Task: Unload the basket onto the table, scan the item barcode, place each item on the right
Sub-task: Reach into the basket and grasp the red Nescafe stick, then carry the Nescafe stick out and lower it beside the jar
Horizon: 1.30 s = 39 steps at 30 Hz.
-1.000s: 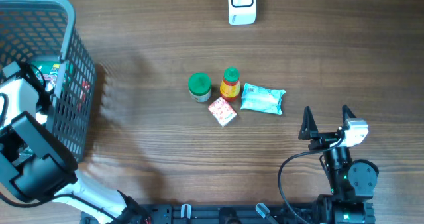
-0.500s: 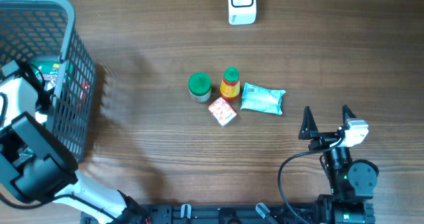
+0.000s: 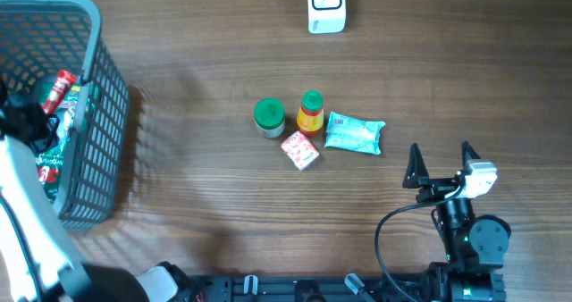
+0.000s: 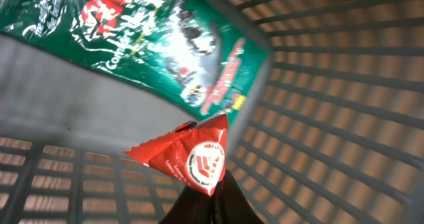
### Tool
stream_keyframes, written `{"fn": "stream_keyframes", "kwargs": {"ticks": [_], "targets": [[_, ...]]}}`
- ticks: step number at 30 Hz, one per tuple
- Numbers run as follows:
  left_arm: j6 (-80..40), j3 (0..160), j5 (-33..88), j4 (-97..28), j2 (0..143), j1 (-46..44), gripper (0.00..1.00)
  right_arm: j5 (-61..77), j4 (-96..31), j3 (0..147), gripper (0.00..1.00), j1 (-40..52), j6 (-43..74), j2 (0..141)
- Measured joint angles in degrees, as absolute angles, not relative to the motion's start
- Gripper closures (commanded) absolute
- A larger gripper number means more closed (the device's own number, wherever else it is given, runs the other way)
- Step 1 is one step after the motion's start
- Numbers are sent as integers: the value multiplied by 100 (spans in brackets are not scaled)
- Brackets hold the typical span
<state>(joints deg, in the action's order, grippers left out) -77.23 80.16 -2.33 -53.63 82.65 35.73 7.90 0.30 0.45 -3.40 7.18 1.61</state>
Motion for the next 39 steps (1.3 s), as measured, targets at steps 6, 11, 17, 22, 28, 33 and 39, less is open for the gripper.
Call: {"fn": "stream_keyframes", "kwargs": {"ticks": [6, 11, 17, 22, 28, 33, 39], "targets": [[-7723, 8016, -274, -5299, 7148, 3573, 96, 790, 30, 45, 0, -340, 718, 161], [-7723, 8025, -276, -5317, 6208, 3487, 96, 792, 30, 45, 0, -340, 718, 161], [-7723, 8053, -279, -5651, 5677, 2714, 96, 792, 30, 45, 0, -340, 718, 161], [-7725, 8055, -268, -6097, 5763, 1599, 96, 790, 30, 45, 0, -340, 718, 161], [-7725, 8055, -246, -6217, 6270, 237, 96, 790, 30, 45, 0, -340, 718, 161], [-7723, 8055, -589, -6224, 6969, -1135, 96, 790, 30, 45, 0, -340, 718, 161], [-7835, 8055, -1162, -6508, 7730, -2189, 96, 790, 30, 45, 0, -340, 718, 161]]}}
